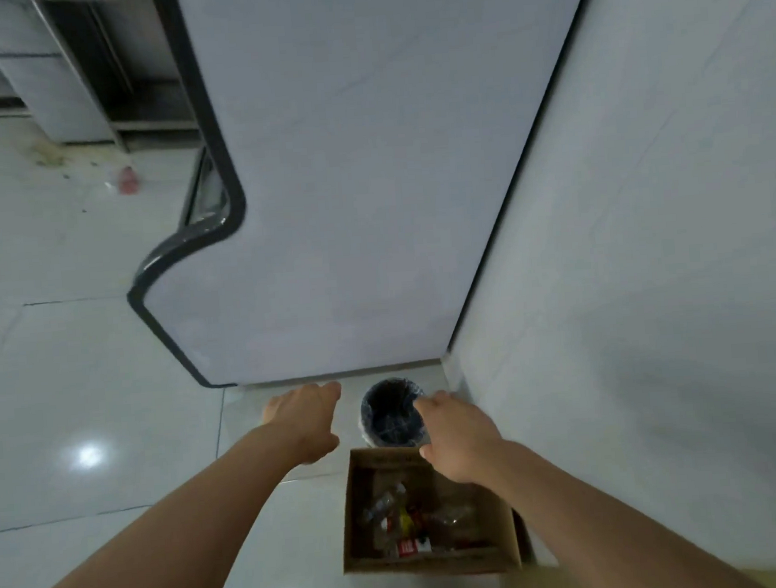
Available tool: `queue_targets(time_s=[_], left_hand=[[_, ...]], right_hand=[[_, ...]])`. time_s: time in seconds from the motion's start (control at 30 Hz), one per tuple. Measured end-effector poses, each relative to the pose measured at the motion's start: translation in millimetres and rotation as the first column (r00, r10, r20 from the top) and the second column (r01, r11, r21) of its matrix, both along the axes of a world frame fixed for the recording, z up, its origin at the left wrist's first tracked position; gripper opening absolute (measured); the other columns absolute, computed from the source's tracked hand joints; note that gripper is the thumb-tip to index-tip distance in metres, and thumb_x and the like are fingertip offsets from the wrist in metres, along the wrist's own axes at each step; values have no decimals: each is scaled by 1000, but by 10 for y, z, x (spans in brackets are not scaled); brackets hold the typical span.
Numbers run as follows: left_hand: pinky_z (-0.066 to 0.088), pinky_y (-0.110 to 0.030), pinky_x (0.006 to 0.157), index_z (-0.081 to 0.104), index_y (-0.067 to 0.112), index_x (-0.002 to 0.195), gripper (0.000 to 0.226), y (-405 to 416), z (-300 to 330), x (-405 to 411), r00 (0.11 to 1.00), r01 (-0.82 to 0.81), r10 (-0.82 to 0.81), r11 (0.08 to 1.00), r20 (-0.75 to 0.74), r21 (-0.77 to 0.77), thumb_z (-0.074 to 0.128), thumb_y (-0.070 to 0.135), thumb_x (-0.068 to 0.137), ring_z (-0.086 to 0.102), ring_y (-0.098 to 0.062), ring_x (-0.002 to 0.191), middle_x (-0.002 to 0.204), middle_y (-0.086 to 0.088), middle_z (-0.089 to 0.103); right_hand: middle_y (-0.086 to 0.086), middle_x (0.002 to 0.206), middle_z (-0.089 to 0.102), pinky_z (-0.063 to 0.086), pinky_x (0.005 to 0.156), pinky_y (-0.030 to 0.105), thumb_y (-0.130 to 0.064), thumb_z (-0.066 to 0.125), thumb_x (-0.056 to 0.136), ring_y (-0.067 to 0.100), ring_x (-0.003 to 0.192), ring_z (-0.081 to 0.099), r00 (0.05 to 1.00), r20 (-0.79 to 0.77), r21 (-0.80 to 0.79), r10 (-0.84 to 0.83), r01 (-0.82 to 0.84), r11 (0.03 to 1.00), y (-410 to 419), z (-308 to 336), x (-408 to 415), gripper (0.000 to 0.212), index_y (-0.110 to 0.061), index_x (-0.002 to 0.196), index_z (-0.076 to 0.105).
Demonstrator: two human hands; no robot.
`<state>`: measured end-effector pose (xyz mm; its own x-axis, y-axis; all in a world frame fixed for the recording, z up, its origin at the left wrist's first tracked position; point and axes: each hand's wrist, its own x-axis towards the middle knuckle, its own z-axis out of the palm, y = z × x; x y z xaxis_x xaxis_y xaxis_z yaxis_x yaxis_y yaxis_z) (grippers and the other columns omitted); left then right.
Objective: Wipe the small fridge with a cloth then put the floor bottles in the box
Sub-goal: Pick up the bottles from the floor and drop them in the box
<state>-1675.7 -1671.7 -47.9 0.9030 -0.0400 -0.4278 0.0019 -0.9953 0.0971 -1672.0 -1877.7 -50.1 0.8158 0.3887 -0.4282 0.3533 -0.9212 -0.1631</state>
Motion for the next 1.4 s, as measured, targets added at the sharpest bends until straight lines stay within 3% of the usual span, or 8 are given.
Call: queue_targets(time_s=[0.2, 0.4, 0.53, 0.83, 1.13, 1.4], left_hand=[[45, -34, 82, 41, 21, 127, 49, 122, 698, -366, 989, -127, 127, 992, 79, 0, 62, 31, 84, 57, -24, 103, 118, -4, 56], [43, -34, 85, 40, 22, 128, 51, 348, 1156, -879, 958, -268, 263, 963, 115, 34, 63, 33, 83, 56, -27, 110, 122, -5, 55], [42, -32, 83, 39, 22, 131, 54, 714, 1430, -1211, 920, -374, 362, 926, 151, 56, 62, 33, 83, 55, -26, 110, 121, -6, 55], [40, -31, 78, 38, 21, 132, 55, 1916, 1899, -1954, 814, -539, 519, 842, 261, 5, 62, 34, 84, 56, -25, 106, 114, -4, 57], [43, -32, 82, 39, 21, 132, 55, 3410, 2118, -2671, 787, -567, 549, 824, 282, -22, 62, 35, 84, 56, -25, 106, 116, -4, 55], [38, -28, 74, 39, 22, 132, 54, 4459, 2252, -3079, 751, -611, 592, 791, 292, -35, 61, 35, 84, 57, -25, 102, 113, -4, 57]], right_hand=[[9, 131, 46, 42, 93, 37, -25, 57, 91, 26, 119, 44, 993, 44, 54, 106, -109, 993, 153, 676, 2, 50, -15, 136, 38], [11, 131, 42, 40, 91, 34, -18, 50, 93, 27, 119, 42, 967, 44, 16, 250, -251, 968, 473, 1131, -86, 48, -12, 137, 33], [12, 133, 41, 40, 98, 36, -26, 52, 92, 28, 123, 41, 937, 51, 12, 346, -347, 938, 914, 1405, -222, 51, -12, 137, 34], [12, 140, 35, 38, 105, 42, -30, 55, 92, 32, 128, 41, 858, 116, 5, 500, -504, 864, 2364, 1966, -721, 58, -13, 142, 31], [12, 139, 36, 41, 101, 41, -32, 56, 91, 31, 126, 42, 845, 154, 38, 512, -522, 852, 4013, 2245, -1353, 57, -13, 140, 33], [12, 139, 35, 43, 98, 41, -30, 54, 92, 31, 121, 46, 834, 135, 51, 535, -545, 837, 5221, 2287, -1732, 55, -11, 140, 33]])
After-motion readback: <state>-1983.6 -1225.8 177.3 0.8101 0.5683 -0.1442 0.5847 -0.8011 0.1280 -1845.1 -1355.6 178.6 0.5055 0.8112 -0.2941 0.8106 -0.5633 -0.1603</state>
